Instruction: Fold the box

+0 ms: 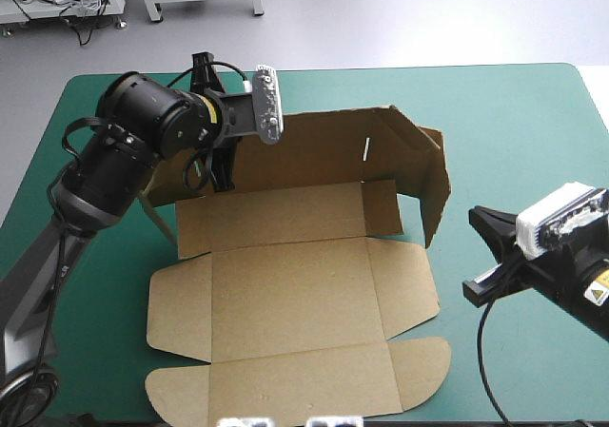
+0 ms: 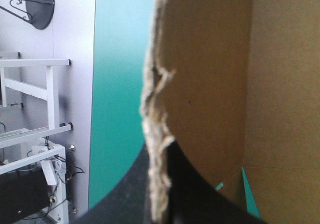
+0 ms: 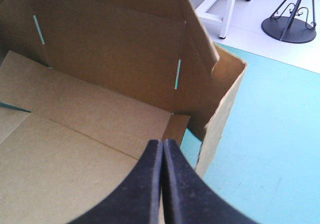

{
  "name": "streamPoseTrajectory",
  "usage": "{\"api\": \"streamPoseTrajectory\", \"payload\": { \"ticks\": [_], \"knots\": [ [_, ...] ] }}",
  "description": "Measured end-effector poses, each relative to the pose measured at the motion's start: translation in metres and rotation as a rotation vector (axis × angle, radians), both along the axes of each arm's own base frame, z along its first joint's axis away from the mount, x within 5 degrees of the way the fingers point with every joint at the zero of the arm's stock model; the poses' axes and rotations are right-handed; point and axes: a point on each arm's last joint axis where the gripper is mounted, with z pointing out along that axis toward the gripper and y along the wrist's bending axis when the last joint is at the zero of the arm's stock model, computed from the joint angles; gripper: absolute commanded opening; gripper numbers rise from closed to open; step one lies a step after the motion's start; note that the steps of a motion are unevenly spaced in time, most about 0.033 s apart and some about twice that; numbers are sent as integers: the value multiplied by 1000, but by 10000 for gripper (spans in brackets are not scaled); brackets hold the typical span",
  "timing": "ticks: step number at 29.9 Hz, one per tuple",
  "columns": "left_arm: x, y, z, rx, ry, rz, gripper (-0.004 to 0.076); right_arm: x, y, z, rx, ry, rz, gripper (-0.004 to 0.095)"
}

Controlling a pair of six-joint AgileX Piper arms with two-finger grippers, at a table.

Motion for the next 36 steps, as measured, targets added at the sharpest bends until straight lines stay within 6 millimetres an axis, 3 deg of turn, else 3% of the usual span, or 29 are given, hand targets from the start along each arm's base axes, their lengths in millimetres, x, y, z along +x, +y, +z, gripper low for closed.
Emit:
{"api": "streamPoseTrajectory", "payload": {
  "ticks": [6, 12, 16, 24, 36],
  "knots": [
    [-26, -10, -6, 36, -84, -29, -10, 20, -2, 24, -51, -82, -54, -18],
    [-54, 11, -17, 44, -216, -82, -10, 34, -3, 61, -73, -168, -91, -17],
    [-67, 22, -25, 28, -370, -152, -10, 40, -2, 74, -70, -193, -101, -18],
    [-65, 14, -65, 18, -433, -220, -10, 55, 1, 69, -97, -157, -106, -18],
    [-46, -9, -88, -65, -428, -205, -10, 107, 1, 42, -204, -20, -209, -18]
  ]
}}
